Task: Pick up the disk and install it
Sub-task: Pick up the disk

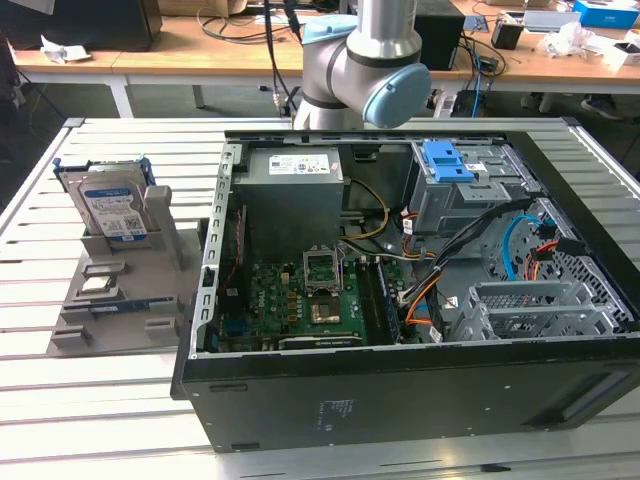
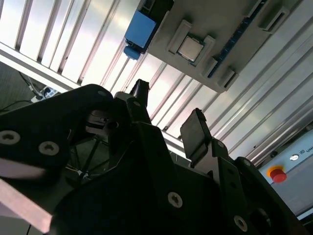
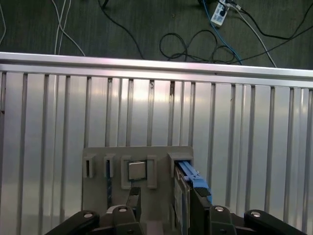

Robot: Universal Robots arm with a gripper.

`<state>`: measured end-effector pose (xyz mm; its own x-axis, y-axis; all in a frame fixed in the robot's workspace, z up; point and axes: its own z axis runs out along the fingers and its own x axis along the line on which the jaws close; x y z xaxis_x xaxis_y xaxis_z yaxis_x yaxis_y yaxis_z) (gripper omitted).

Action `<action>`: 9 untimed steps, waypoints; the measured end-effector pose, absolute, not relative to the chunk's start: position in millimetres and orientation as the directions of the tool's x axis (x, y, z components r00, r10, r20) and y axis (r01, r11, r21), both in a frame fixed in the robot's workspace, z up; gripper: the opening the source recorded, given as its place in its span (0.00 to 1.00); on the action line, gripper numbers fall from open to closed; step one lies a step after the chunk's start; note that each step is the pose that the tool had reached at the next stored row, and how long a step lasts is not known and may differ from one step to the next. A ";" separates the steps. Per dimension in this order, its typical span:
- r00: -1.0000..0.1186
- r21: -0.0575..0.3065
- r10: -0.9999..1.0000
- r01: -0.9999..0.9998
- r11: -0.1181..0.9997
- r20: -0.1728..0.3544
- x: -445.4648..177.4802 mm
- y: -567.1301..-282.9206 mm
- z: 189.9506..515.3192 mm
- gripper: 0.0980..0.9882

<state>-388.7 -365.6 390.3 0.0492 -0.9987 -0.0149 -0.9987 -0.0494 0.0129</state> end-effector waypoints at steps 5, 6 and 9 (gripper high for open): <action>0.049 0.013 -0.999 -0.999 -0.049 -0.003 -385.8 -357.5 390.0 0.50; 0.049 0.014 -0.999 -0.999 -0.049 -0.001 -385.4 -356.8 389.9 0.50; 0.049 0.014 -0.999 -0.999 -0.049 0.004 -383.4 -354.2 389.4 0.50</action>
